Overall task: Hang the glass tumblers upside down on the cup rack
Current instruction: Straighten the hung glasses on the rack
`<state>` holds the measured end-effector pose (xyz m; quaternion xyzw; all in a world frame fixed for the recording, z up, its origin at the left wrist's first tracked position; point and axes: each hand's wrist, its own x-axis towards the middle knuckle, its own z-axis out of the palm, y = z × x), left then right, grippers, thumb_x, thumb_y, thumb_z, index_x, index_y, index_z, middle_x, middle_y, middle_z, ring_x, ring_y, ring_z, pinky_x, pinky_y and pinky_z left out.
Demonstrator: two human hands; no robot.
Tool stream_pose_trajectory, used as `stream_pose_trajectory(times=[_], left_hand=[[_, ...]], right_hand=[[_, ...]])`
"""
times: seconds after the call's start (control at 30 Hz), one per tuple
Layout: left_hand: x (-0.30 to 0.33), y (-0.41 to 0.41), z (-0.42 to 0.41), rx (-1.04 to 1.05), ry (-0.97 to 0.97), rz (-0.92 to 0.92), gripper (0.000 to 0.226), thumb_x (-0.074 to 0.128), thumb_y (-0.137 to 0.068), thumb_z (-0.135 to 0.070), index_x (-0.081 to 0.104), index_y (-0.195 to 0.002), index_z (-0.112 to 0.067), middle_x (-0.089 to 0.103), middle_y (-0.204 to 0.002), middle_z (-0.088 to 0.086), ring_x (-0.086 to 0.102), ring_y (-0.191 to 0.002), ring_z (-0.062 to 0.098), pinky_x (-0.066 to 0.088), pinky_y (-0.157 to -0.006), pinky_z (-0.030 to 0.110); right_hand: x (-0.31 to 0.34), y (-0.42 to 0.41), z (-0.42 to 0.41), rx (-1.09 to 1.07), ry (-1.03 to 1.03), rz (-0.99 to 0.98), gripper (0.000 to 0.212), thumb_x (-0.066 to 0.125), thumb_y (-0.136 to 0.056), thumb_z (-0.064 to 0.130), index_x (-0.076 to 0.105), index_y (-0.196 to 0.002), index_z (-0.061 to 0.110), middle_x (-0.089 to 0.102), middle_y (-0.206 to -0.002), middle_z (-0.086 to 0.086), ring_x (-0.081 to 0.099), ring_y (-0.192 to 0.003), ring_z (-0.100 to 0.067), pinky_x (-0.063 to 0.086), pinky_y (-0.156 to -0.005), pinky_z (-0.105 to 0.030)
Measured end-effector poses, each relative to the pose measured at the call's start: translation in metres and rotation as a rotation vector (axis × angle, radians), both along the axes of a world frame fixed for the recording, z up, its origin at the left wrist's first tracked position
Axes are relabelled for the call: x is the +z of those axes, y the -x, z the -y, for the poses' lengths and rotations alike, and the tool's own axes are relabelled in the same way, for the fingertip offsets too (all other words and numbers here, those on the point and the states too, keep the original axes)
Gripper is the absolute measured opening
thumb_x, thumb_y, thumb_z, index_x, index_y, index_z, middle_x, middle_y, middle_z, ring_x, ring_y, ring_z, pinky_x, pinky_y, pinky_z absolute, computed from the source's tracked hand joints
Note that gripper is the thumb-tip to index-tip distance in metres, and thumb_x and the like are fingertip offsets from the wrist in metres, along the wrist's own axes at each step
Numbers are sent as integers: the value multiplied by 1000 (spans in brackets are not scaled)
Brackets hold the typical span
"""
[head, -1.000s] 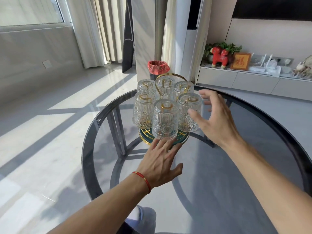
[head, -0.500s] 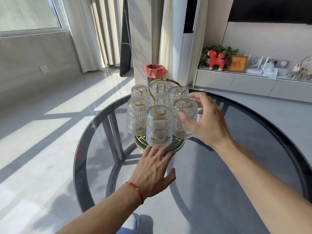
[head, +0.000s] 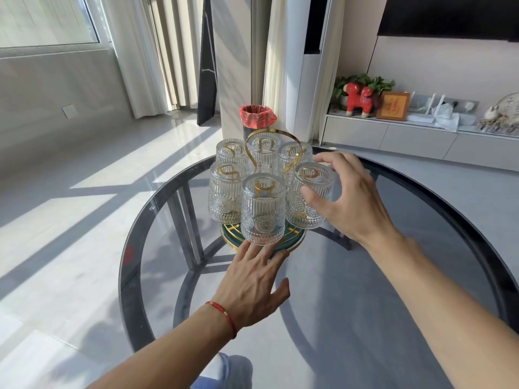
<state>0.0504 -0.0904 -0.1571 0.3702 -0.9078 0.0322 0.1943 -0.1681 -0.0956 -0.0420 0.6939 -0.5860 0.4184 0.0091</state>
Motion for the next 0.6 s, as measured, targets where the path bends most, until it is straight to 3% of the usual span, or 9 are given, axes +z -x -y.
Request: stream_pose_trajectory(times=[0.17,0.33,0.6], left_hand=[[-1,0,1,1,-5,6,51,52,-92,-46,62,-134,-18,57,-146,5,51,-123,28,27,-114,41],[-2,0,1,-7,-4,-4,49,53,-92,-46,62,-132,-19,58,-144,6,51,-118,28,31,-110,40],[-1,-1,0,-3,11,9,50,52,-93,-47,61,-133,-18,57,-145,7,51,-119,28,31,-111,41]], right_hand=[[0,1,1,22,71,-205,41,67,-90,42,71,-123,17,63,-131,-5,52,-125,-23,37,-104,-32],[-1,8,2,38,142,-223,34,67,-94,36,76,-118,14,71,-119,-6,58,-116,-27,40,-101,-32],[0,14,3,55,149,-253,30,76,-92,24,77,-119,12,73,-119,-8,61,-114,-28,45,-100,-35]])
